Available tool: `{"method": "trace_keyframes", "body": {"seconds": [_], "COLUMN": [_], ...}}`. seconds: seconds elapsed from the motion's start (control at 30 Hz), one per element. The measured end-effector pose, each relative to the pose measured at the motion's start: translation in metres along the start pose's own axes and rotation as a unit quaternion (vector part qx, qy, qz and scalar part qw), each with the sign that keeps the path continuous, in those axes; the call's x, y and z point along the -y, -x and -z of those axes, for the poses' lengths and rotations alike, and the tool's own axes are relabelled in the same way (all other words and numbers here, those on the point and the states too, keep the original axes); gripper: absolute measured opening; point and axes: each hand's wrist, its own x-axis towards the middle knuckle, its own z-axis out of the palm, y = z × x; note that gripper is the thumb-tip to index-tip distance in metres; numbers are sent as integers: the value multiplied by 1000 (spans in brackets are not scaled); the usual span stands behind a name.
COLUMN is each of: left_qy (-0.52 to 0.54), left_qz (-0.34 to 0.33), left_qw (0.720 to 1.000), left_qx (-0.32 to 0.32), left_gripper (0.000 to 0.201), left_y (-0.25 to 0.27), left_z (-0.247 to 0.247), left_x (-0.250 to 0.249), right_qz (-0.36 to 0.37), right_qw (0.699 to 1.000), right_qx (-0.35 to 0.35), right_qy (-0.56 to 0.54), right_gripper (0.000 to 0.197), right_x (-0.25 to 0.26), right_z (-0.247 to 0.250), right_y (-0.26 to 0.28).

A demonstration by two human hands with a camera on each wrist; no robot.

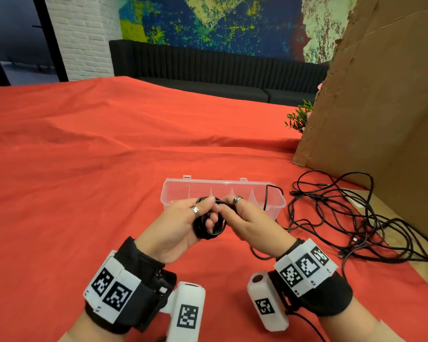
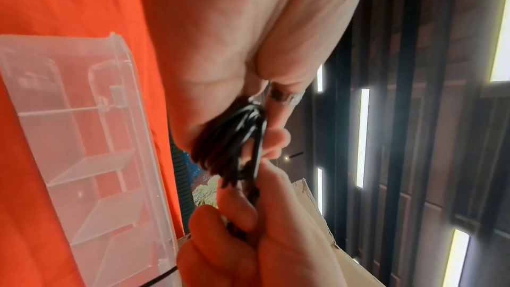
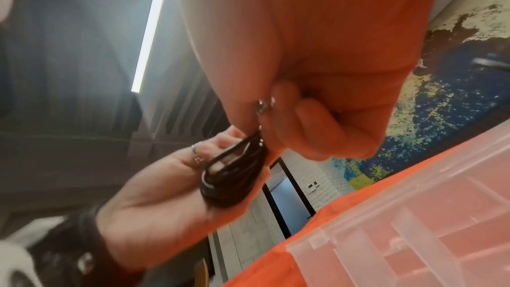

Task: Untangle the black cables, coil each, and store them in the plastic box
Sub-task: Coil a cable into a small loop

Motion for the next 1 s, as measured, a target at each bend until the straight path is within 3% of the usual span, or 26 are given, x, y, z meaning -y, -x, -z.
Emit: {"method": "trace_keyframes", "body": {"seconds": [0.23, 0.37, 0.57, 0.8, 1.0], "left_qy": [-52, -88, -87, -183, -293], "left_qz": [3, -4, -1, -81, -147], "left_qw": [997, 991, 993, 975, 944], "left_qx": [-63, -97, -83, -98, -27], "left_gripper": [27, 36, 39, 25, 29], "left_y": [-2, -6, -8, -11, -8], "left_z": [2, 6, 7, 10, 17], "left_x": [3, 4, 7, 17, 12], "right_qz": [-30, -43, -41, -53, -50], "right_qw": [998, 999, 995, 994, 992], "right_qx": [-23, -11, -3, 19, 34], "right_qy": [41, 4, 87, 94, 108], "right_gripper": [35, 23, 27, 32, 25], "right_x": [2, 9, 12, 17, 17], "right_z": [-19, -22, -17, -19, -3], "right_y": [-8, -9, -11, -11, -11]}}
